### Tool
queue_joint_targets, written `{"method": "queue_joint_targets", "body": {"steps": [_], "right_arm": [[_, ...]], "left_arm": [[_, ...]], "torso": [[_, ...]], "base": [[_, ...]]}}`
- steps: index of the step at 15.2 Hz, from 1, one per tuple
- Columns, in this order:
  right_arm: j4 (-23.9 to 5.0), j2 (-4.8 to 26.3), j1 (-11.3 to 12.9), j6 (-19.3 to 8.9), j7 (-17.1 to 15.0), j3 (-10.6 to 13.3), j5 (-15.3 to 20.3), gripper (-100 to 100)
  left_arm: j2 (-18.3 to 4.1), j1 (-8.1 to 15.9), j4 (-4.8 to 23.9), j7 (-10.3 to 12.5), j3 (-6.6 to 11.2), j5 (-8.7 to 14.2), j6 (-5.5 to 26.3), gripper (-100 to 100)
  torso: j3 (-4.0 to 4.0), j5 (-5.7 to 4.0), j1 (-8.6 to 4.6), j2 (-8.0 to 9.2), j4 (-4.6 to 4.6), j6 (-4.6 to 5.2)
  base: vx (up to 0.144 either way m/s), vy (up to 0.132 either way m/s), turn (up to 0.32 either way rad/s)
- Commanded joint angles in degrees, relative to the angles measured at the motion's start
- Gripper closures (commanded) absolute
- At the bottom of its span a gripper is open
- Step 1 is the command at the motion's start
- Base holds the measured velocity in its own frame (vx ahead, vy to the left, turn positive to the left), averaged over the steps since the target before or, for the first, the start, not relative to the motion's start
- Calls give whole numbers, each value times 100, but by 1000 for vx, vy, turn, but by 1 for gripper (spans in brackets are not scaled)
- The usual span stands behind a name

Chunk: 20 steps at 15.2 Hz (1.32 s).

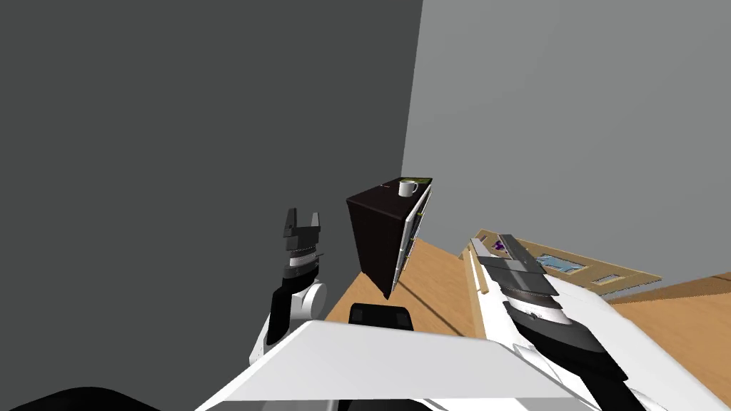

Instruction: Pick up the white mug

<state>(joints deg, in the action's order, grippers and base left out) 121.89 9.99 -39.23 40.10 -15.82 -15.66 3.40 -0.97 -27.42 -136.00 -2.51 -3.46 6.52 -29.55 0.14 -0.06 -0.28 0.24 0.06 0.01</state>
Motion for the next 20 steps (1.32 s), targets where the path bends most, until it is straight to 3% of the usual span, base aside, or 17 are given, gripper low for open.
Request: {"method": "queue_joint_targets", "body": {"steps": [1,2,3,5,6,7,8,10,11,13,14,17,18,19,20], "right_arm": [[-185,93,-286,165,-106,-263,137,-100],[-185,93,-357,165,-106,-263,137,-100],[-389,202,-547,313,-216,-455,246,-100],[-404,202,-626,313,-216,-531,246,-100],[-630,313,-837,467,-329,-747,359,-100],[-630,313,-906,467,-329,-812,359,-100],[-808,428,-1102,626,-444,-982,475,-100],[-863,428,-1197,626,-444,-1105,475,-100],[-1102,546,-1402,788,-561,-1330,594,-100],[-1102,546,-1497,788,-561,-1408,594,-100],[-1345,667,-1710,954,-679,-1636,715,-100],[-1592,791,-2106,1122,-798,-1991,838,-100],[-1592,791,-2120,1122,-798,-2040,838,-100],[-1766,918,-2341,1292,-916,-2227,963,-100],[-1842,918,-2440,1292,-916,-2352,963,-100]], "left_arm": [[0,0,0,0,0,0,0,0],[0,1,0,0,-1,0,0,0],[0,1,0,0,0,0,0,0],[0,1,0,0,-1,0,0,0],[0,0,0,0,0,0,0,0],[0,1,0,0,-1,0,0,0],[0,1,0,0,-1,0,0,0],[0,1,0,0,0,0,0,0],[0,0,0,0,0,0,0,0],[0,0,0,0,0,0,0,0],[0,-1,0,0,0,0,0,0],[0,1,0,0,-1,0,0,0],[0,1,0,0,-1,0,0,0],[0,0,0,0,0,0,0,0],[0,0,0,0,0,0,0,0]], "torso": [[0,0,0,0,0,0],[-1,1,1,-1,-1,-4],[-2,1,2,-3,-1,-3],[-2,1,0,-4,-1,-3],[-5,1,3,-8,-2,0],[-5,2,5,-9,-2,-5],[-5,2,6,-9,-2,-3],[-4,1,1,-7,-2,-4],[-6,1,1,-10,-2,0],[-7,2,8,-13,-3,-2],[-9,4,16,-17,-3,1],[-11,5,17,-18,-4,-5],[-10,6,15,-17,-4,-6],[-11,4,14,-20,-4,-2],[-12,4,11,-20,-5,-4]], "base": [[-48,-32,258],[-45,-32,290],[-52,-32,383],[-40,-27,232],[-38,-12,337],[-40,-15,348],[-49,-18,374],[-43,-26,257],[-34,-14,316],[-25,13,196],[-18,17,301],[-27,15,359],[-19,5,237],[-22,2,276],[-27,-8,394]]}}
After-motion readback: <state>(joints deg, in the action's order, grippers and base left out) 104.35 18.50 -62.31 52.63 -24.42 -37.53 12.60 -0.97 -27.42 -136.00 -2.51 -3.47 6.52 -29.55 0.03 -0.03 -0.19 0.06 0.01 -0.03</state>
